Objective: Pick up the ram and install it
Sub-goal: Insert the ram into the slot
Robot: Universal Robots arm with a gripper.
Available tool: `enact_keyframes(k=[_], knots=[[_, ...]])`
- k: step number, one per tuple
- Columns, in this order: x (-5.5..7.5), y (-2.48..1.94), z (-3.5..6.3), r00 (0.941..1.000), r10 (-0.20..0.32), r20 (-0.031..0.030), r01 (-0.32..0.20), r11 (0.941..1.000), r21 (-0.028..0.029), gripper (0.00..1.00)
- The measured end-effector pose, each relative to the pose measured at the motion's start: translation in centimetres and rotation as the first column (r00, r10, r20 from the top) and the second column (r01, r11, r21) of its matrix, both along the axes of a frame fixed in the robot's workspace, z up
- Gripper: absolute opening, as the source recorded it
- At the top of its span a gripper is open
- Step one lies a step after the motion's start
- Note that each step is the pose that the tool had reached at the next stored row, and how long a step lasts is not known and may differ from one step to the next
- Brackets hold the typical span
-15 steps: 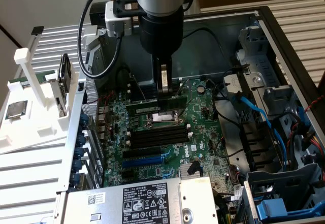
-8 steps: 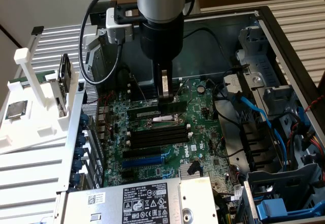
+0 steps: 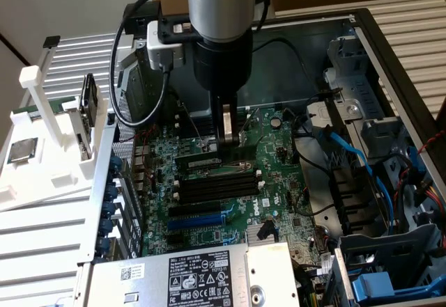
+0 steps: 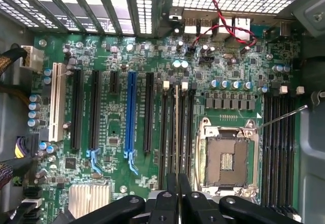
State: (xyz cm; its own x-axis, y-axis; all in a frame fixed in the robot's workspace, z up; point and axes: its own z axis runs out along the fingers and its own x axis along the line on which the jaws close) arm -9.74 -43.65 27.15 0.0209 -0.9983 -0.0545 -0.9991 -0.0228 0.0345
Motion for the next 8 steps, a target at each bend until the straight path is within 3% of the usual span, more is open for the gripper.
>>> enact_keyframes(k=[8], knots=[[0.26,-0.56,-0.44,1.0,0.003,0.0002,-0.003,1.0,0.0002,0.13]])
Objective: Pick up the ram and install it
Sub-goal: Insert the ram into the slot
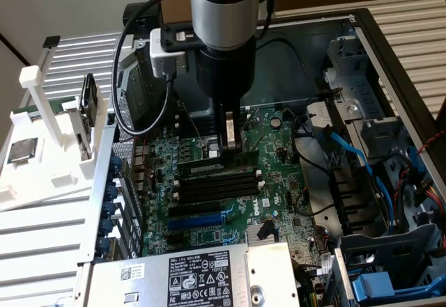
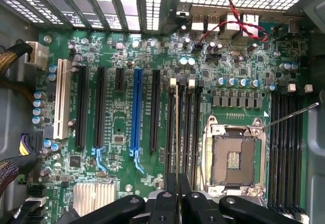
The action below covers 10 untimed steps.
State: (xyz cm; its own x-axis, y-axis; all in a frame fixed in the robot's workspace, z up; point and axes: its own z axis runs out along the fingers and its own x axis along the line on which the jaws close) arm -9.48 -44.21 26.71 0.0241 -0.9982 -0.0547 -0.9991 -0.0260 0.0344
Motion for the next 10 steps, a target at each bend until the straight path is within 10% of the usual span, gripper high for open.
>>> enact_keyframes(k=[10], knots=[[0.27,-0.07,-0.75,1.0,-0.002,0.0003,0.002,1.0,-0.0011,0.13]])
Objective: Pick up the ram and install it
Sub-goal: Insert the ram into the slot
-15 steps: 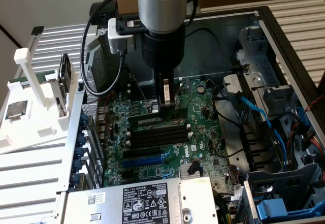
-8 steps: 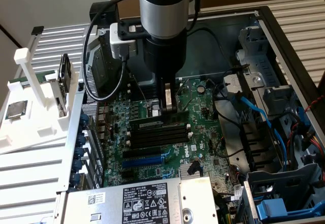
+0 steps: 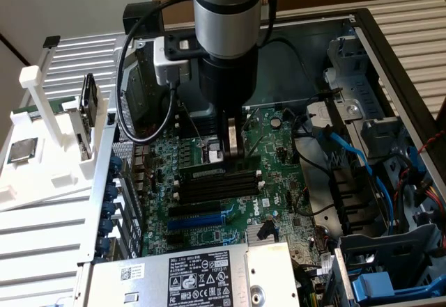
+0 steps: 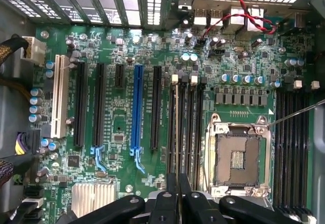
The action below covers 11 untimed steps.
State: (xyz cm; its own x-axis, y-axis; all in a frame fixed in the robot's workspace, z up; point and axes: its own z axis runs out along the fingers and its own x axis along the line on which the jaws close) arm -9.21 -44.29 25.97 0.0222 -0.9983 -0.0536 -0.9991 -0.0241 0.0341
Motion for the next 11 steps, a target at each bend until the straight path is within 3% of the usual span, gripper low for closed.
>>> enact_keyframes(k=[3,7,11], knots=[[-0.01,0.08,-0.12,1.0,0.0,0.0008,0.0,1.0,-0.009,0.13],[-0.01,0.89,-0.33,1.0,0.0,0.0024,0.0,0.9995,-0.0312,0.13],[-0.07,0.94,-0.44,1.0,0.0,0.0064,0.0,0.9994,-0.0339,0.13]])
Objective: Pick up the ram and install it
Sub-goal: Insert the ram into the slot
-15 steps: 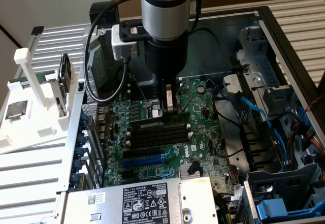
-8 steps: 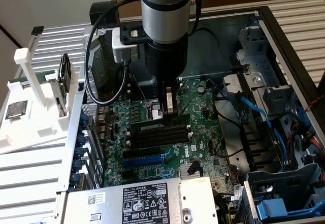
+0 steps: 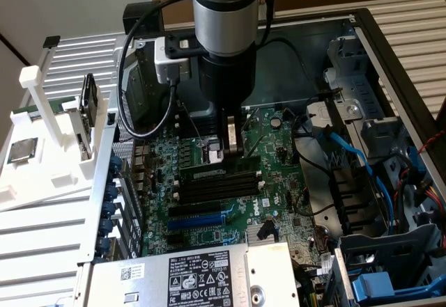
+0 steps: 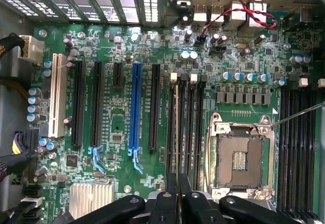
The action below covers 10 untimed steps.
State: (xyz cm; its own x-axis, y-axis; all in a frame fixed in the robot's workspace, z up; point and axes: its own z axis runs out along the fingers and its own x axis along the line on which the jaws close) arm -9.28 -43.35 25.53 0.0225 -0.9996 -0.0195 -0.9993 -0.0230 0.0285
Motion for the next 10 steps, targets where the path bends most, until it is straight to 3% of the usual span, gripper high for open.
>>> enact_keyframes(k=[10], knots=[[-0.48,-0.01,-0.73,1.0,0.0,0.0096,0.0,1.0,-0.0002,0.13]])
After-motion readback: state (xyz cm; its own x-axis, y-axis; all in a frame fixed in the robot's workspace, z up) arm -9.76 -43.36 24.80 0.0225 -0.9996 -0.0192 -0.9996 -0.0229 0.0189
